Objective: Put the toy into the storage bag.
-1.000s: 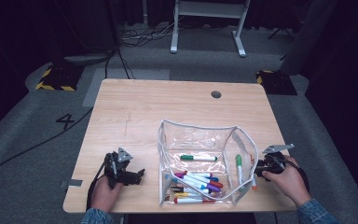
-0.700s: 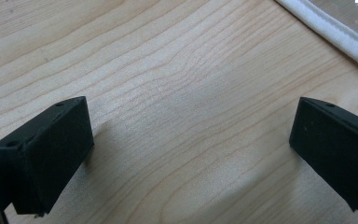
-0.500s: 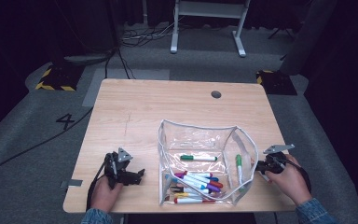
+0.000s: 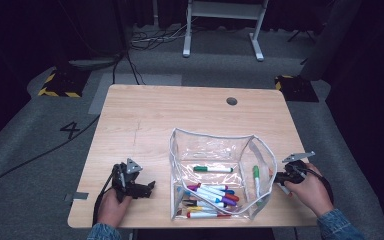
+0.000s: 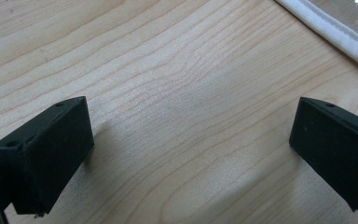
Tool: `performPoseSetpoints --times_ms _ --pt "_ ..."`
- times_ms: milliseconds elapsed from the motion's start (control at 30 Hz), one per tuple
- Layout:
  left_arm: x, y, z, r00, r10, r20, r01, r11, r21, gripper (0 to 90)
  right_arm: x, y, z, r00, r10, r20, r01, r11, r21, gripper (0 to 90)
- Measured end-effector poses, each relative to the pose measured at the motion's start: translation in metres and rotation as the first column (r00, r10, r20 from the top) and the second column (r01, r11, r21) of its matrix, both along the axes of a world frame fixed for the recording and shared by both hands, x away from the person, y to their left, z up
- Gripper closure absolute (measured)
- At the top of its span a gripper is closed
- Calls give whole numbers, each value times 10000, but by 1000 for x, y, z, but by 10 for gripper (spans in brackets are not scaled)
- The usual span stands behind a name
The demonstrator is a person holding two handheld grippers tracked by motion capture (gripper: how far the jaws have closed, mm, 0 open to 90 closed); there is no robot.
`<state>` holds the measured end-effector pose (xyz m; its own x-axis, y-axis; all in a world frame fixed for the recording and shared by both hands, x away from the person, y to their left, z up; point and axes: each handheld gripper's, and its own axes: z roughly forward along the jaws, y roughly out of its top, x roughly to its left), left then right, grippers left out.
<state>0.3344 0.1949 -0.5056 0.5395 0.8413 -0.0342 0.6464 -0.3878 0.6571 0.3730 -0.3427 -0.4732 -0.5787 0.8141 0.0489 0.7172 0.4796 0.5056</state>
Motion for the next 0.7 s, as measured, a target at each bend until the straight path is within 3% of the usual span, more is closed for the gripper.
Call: performPoseSetpoints --times_ms 67,233,700 --pt "0 0 0 10000 0 0 0 10000 -1 0 1 0 2 10000 48 -82 -49 9999 -165 772" --pt "0 0 0 10000 -1 0 1 10000 -1 0 -4 -4 19 9998 180 13 -181 9996 231 772" --pt "0 0 0 10000 -10 6 10 10000 3 0 -29 -9 109 9916 855 967 -1004 9816 1623 772"
